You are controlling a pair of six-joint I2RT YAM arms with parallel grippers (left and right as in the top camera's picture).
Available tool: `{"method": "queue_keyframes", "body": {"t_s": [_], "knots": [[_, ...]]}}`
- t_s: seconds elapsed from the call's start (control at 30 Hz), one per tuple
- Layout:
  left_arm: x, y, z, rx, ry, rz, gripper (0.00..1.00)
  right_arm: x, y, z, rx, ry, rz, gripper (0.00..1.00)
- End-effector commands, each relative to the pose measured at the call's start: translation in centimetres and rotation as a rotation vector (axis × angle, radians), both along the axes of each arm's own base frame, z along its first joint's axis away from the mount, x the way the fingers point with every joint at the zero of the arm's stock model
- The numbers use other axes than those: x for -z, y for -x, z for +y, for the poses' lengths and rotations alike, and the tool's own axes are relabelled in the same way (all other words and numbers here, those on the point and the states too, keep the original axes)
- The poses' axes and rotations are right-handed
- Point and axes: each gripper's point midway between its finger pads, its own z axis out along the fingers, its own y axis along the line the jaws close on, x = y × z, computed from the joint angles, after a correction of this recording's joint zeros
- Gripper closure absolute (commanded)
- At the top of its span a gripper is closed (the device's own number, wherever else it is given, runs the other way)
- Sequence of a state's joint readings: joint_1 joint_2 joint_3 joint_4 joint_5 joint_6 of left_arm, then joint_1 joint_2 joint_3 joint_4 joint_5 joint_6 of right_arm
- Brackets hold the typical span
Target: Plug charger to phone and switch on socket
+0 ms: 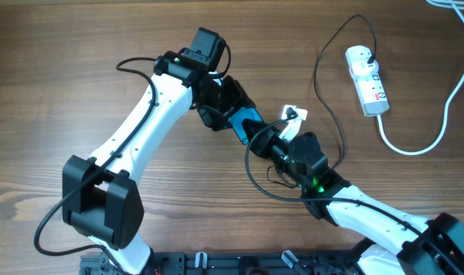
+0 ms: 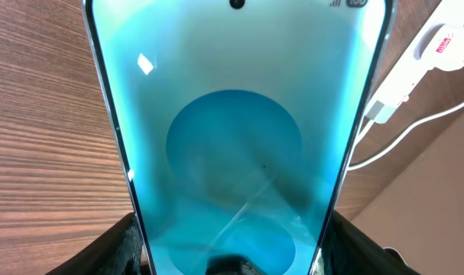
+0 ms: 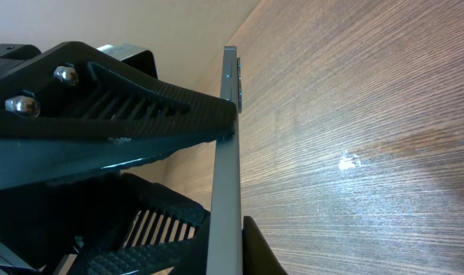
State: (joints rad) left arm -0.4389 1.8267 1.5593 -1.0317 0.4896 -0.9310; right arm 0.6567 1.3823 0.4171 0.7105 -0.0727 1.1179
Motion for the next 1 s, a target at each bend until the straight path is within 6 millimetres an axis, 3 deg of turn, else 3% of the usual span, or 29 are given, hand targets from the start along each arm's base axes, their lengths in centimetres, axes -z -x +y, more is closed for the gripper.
{"method": "queue_keyframes", "body": {"t_s": [0.0,0.07,0.17,0.3,0.4,0.43,0.47,0.6,0.63,0.77,0.83,0.9,0.97], "knots": [[-1.9,1.2,-2.1,0.056,0.075,-0.012,0.45,-2.1,0.1,1.2,-0.035,-0.087,-0.009,0.95],[-1.9,1.2,-2.1,0.056,0.075,-0.012,0.44,-2.1,0.1,1.2,-0.033,-0.093,-0.004,0.95],[-1.9,1.0,-1.9,0.052,0.075,-0.013,0.21,-2.0,0.1,1.1,-0.026,-0.112,0.016,0.96],[-1.9,0.1,-0.8,0.016,0.076,-0.014,0.1,-2.0,0.1,1.1,-0.004,-0.174,0.079,0.95],[-3.0,-1.5,1.5,-0.004,0.148,-0.033,0.0,0.8,0.1,0.1,0.138,-0.356,0.395,0.95],[-3.6,-2.0,4.3,0.005,0.142,-0.07,0.0,2.9,0.9,-0.3,0.243,-0.497,0.648,0.95],[-3.8,-2.0,5.8,0.009,0.133,-0.086,0.0,3.0,1.2,-0.1,0.253,-0.556,0.723,0.95],[-4.8,-1.6,13.2,-0.055,0.083,-0.109,0.0,-1.1,1.7,2.1,0.077,-0.675,0.688,0.96],[-5.0,-1.5,14.3,-0.073,0.079,-0.107,0.0,-2.1,1.9,2.6,0.026,-0.693,0.672,0.92],[-5.4,0.2,19.3,-0.204,0.058,-0.036,0.0,-6.4,2.3,3.4,-0.107,-0.78,0.559,0.95],[-5.5,0.9,19.2,-0.208,0.068,-0.001,0.0,-7.2,2.2,3.3,-0.118,-0.798,0.532,0.96],[-6.1,1.3,17.2,-0.169,0.127,0.012,0.01,-7.0,2.0,3.2,-0.098,-0.798,0.531,0.96],[-6.4,1.3,14.5,-0.108,0.159,-0.005,0.15,-6.9,2.0,3.2,-0.1,-0.796,0.534,0.96]]}}
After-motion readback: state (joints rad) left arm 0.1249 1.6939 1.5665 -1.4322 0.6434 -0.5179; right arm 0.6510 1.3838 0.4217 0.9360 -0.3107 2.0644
